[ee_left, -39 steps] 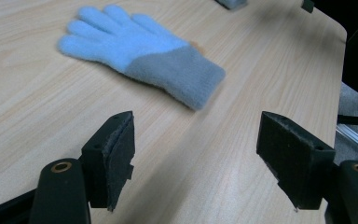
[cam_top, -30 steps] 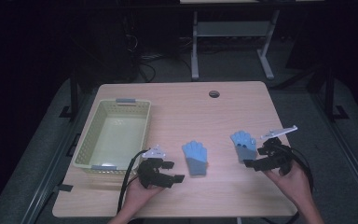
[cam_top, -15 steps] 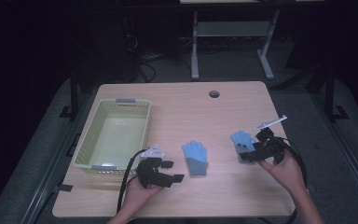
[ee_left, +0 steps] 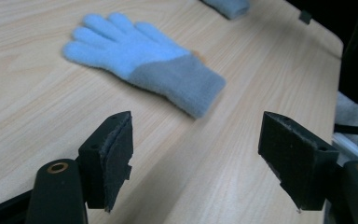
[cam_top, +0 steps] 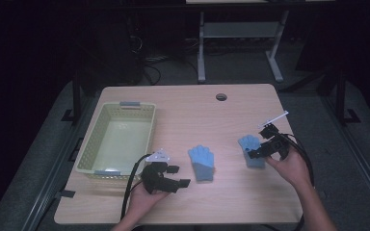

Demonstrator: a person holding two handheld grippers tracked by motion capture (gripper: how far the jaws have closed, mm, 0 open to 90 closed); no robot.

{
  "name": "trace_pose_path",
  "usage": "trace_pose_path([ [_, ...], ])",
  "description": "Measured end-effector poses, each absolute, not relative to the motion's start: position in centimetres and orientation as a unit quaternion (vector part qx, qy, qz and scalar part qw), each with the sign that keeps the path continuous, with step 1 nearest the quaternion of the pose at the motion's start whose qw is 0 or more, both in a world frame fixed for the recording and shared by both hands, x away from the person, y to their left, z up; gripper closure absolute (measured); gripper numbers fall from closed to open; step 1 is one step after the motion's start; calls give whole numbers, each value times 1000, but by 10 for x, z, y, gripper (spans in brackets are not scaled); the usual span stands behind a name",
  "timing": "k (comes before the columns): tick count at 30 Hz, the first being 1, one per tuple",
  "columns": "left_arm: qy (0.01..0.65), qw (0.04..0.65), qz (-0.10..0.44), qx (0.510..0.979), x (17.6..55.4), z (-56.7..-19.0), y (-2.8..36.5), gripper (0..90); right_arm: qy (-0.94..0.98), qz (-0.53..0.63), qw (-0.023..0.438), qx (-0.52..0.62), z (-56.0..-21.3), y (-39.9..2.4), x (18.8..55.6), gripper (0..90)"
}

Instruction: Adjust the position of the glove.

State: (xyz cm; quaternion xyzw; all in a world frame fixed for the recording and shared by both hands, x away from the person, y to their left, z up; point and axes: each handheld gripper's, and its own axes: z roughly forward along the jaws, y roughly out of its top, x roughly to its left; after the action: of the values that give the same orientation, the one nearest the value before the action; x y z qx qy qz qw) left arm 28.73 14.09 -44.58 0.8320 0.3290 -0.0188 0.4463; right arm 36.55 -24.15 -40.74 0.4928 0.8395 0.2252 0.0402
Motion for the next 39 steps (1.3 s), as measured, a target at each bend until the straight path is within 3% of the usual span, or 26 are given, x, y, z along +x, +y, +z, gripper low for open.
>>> trace_pose_path([
  [39,340,456,-24,822,291,-445,146,248,850,140,55,506,-440,-229,393,629],
])
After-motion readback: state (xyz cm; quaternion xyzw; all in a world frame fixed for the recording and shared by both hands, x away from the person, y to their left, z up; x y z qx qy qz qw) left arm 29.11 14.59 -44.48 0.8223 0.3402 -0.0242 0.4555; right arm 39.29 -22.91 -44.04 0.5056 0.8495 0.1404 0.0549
